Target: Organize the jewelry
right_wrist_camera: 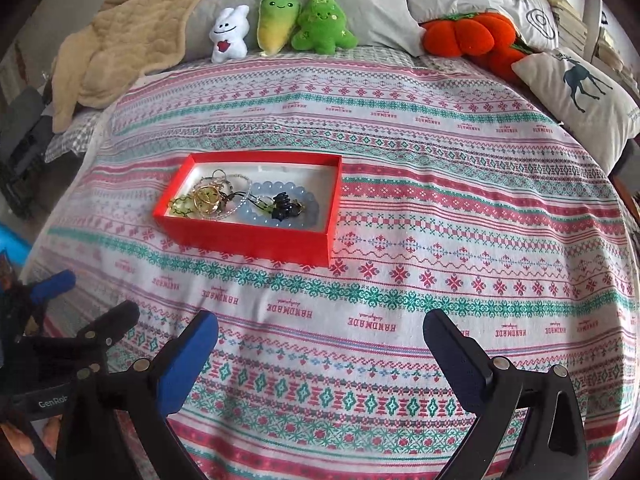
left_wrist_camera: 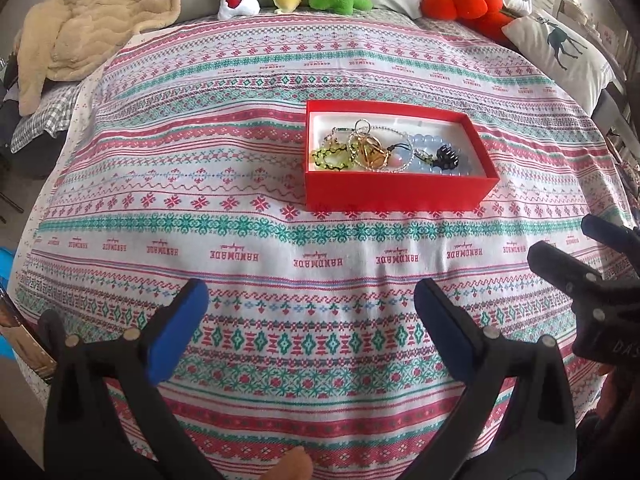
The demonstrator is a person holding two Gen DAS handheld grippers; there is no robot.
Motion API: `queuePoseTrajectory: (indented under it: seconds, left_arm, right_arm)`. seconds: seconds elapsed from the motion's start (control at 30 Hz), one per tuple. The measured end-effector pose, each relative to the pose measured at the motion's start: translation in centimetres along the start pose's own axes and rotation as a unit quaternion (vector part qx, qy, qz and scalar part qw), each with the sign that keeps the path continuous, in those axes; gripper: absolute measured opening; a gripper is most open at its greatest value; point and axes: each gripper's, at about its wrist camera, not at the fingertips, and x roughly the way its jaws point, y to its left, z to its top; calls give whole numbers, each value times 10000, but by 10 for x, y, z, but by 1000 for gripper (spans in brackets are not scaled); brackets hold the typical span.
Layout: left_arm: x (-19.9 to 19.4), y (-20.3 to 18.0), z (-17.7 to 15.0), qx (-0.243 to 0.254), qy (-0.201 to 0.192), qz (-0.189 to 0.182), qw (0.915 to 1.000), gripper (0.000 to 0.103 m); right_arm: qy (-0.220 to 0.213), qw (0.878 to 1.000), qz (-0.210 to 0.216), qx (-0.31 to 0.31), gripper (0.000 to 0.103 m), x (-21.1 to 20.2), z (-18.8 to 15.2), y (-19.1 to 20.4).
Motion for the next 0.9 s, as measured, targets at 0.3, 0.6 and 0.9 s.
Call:
queuePoseTrajectory:
  seconds: [0.3, 0.6, 0.9]
  left_arm:
    - [-1, -3, 1, -2, -11, -11, 10000, 102]
    - [-1, -3, 0, 13, -3, -6, 10000, 102]
    - [-1, -5, -2, 58, 17, -19, 10000, 102]
  right_arm:
    - [46, 10000, 2, 25, 103, 2, 0, -2]
    - [89, 10000, -3, 34, 103, 3, -1, -1]
    - [125, 9999, -11, 16, 103, 5, -2, 2]
